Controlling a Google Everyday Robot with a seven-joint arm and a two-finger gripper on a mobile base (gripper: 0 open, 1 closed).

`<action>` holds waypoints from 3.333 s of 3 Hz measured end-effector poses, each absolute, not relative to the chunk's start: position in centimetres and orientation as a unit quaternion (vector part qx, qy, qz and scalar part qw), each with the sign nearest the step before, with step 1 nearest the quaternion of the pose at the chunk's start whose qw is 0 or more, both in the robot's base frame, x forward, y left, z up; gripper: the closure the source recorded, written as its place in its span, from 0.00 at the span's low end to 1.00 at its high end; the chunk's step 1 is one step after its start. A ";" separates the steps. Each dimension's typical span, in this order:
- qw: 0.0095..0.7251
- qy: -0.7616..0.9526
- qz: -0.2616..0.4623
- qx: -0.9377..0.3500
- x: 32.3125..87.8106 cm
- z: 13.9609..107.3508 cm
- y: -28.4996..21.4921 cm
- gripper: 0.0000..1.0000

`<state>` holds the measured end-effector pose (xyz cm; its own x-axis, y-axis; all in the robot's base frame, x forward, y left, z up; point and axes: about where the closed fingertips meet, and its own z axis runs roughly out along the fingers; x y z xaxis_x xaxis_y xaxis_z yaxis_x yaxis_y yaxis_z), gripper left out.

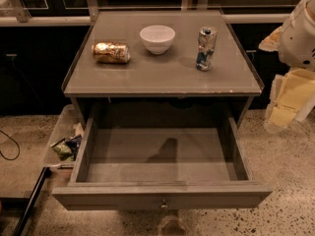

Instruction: Close top drawer

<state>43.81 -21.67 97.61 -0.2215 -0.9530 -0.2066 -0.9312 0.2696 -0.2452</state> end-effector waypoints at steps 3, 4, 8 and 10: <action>0.160 0.795 0.016 -0.585 41.3 90.5 -23.0 0.00; 0.152 0.809 0.054 -0.566 39.0 85.1 -24.3 0.19; 0.171 0.806 0.111 -0.556 36.0 77.3 -24.9 1.00; 0.255 0.772 0.172 -0.557 35.4 73.4 -21.2 1.00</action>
Offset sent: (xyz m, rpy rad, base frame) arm -0.0189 -0.0112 -0.0593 0.0468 0.0477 -0.0192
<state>35.43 -21.17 73.40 -0.2508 -0.7716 -0.5846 -0.9468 0.3215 -0.0182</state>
